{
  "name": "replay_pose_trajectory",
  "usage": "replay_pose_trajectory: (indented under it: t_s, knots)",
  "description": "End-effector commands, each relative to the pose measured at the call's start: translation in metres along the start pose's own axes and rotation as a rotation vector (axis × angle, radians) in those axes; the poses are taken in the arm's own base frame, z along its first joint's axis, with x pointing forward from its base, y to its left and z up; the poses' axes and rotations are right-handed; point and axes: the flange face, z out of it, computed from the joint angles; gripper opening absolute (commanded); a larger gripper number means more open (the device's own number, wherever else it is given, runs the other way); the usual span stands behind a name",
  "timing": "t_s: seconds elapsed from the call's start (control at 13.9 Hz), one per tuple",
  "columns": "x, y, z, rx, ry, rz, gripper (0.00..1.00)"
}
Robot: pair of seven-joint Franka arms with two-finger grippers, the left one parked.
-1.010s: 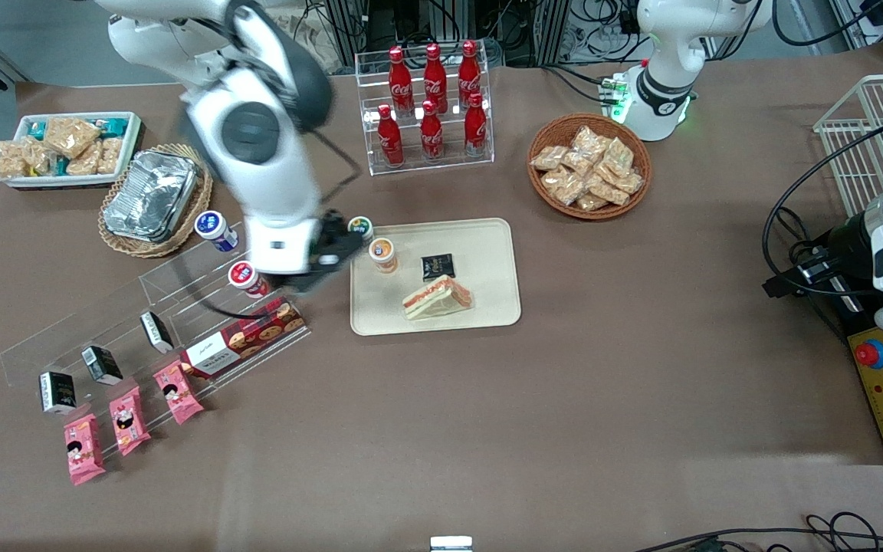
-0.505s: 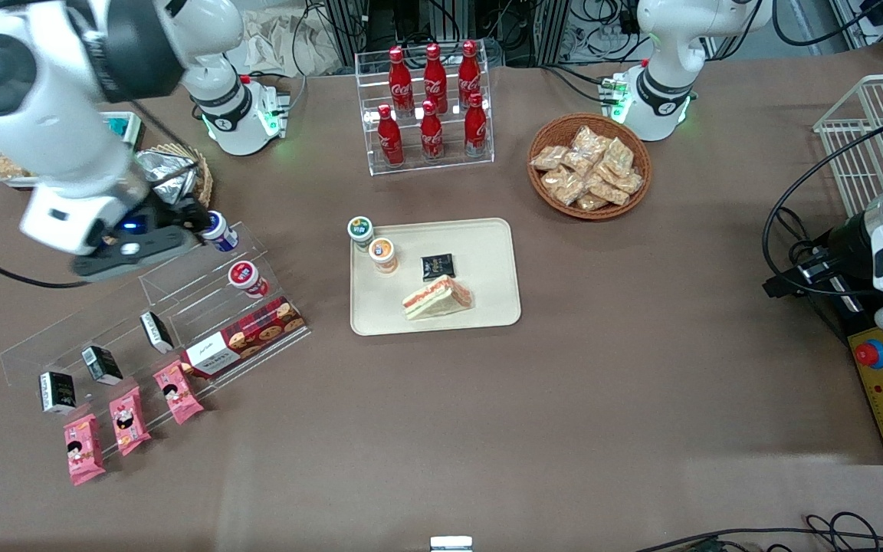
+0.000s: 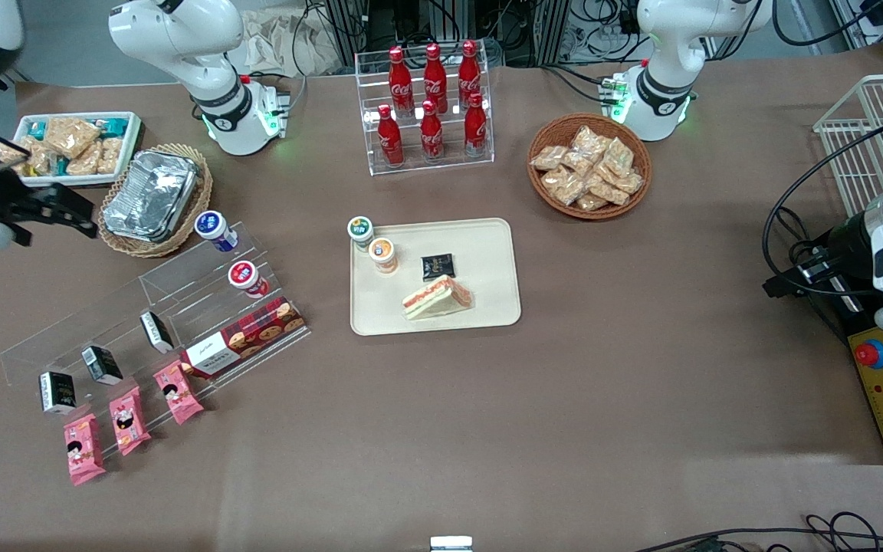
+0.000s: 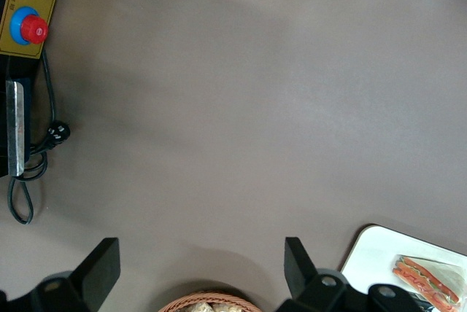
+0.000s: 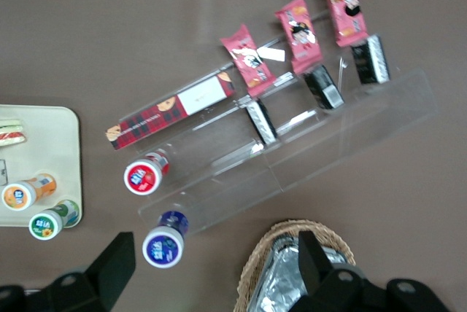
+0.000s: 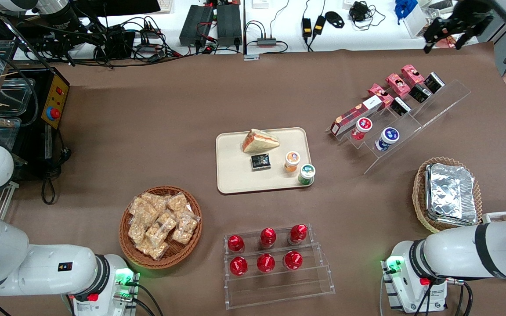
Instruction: Place sandwich on tray
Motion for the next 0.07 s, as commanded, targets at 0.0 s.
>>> replay_pose_trajectory:
  t_s: [0.0]
  knots:
    - [-0.0103,0.0182,-0.004,0.029,-0.002,0.041,0.99]
